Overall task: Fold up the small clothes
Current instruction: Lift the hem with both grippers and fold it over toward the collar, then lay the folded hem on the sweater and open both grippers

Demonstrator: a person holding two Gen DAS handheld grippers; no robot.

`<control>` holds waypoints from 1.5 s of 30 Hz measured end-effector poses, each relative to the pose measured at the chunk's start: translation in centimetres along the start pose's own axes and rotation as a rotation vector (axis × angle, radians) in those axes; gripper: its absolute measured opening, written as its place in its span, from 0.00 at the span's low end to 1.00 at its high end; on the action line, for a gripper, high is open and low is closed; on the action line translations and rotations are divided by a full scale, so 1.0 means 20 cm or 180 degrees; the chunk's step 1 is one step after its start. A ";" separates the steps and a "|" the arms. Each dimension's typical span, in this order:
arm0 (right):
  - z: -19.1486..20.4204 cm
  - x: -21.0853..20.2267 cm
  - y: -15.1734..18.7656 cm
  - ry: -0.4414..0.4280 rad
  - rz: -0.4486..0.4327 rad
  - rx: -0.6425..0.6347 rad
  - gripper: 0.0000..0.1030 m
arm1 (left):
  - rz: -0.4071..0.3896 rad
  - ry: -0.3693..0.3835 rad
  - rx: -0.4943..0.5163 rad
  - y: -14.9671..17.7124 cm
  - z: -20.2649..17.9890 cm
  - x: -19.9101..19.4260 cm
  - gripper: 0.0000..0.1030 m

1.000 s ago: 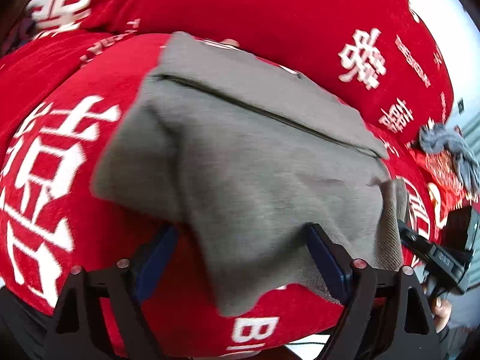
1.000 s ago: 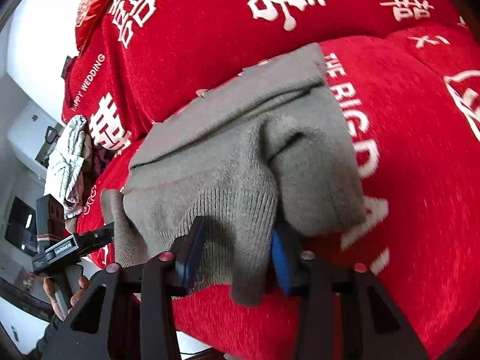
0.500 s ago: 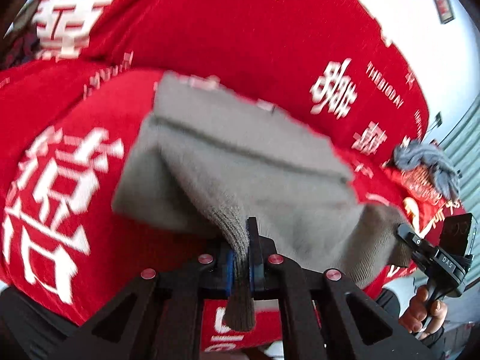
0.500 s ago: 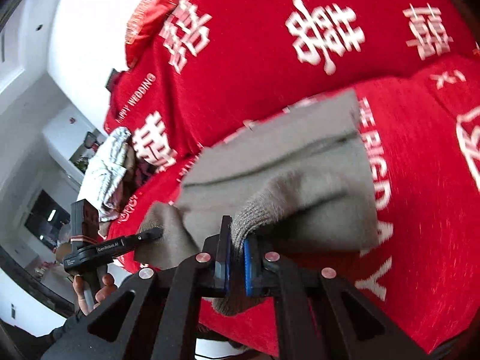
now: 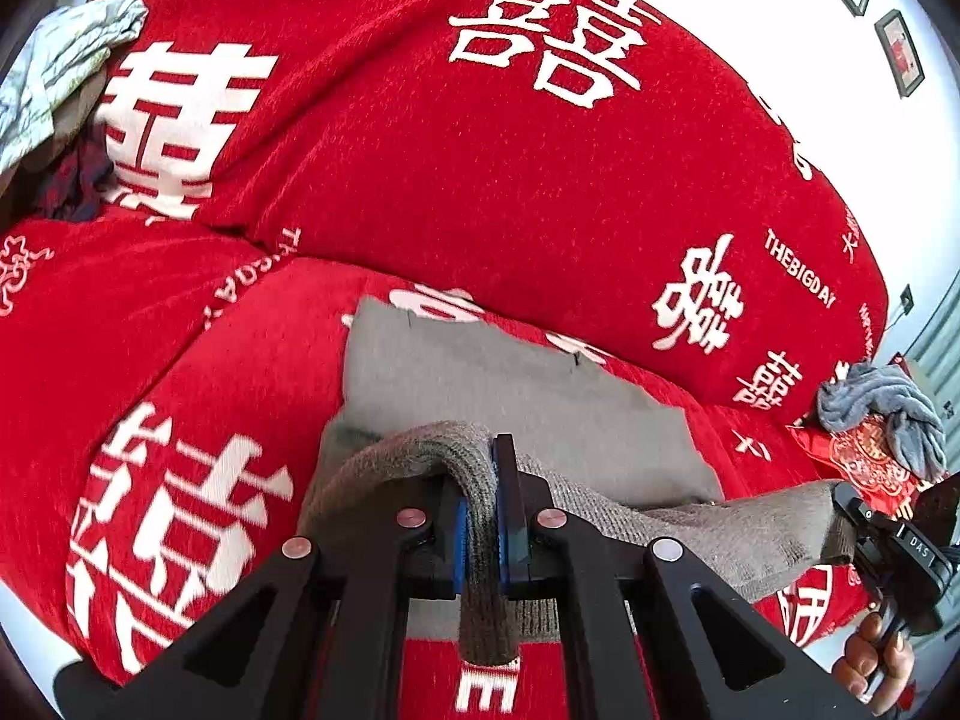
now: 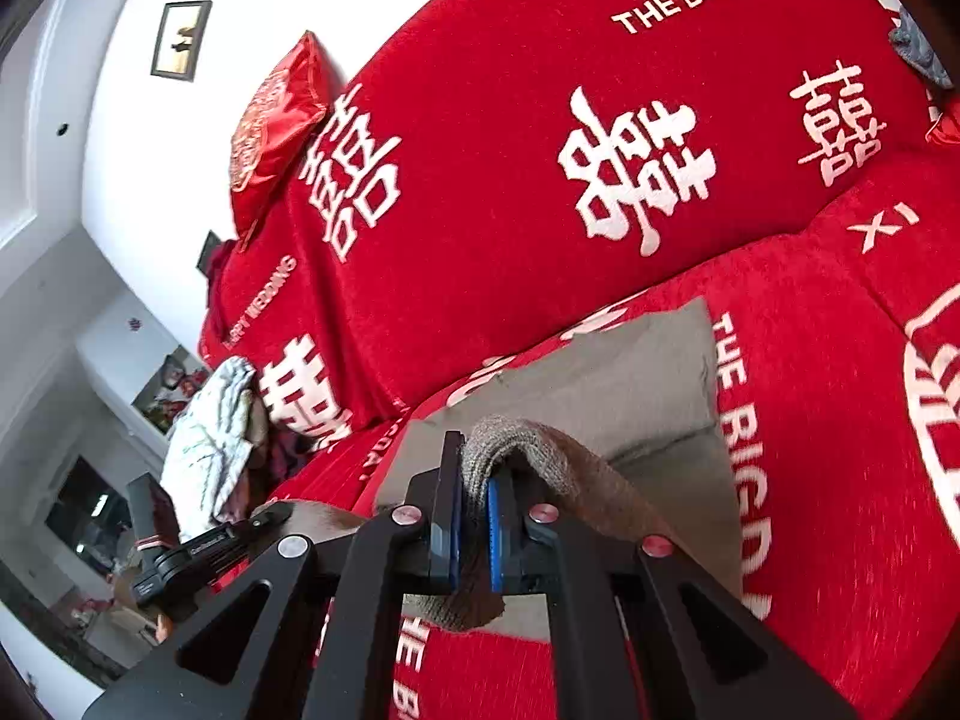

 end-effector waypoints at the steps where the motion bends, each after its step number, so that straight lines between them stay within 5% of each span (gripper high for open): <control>1: 0.00 0.02 -0.02 0.0041 0.0009 -0.0013 0.07 | 0.0004 -0.0020 0.0002 -0.01 0.00 0.01 0.08; 11: -0.06 0.20 -0.13 0.0446 0.0179 -0.0072 0.06 | 0.0237 -0.0169 -0.0062 -0.09 0.06 0.22 0.08; 26: -0.13 0.41 -0.32 0.0621 0.0215 -0.0057 0.06 | 0.0293 -0.0267 0.0024 -0.31 0.00 0.45 0.08; 45: -0.42 0.73 -0.32 0.0956 0.0539 0.0115 0.06 | 0.0672 -0.0491 0.0074 -0.27 0.07 0.85 0.08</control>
Point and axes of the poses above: each gripper's, at about its wrist camera, not at the fingertips, and x roughly the way its jaws point, z to its left, y to its underside, the point moved 8 cm from there along x, roughly the way its jaws point, and after that the axes turned 4 degrees about x, right-handed, at the moved point
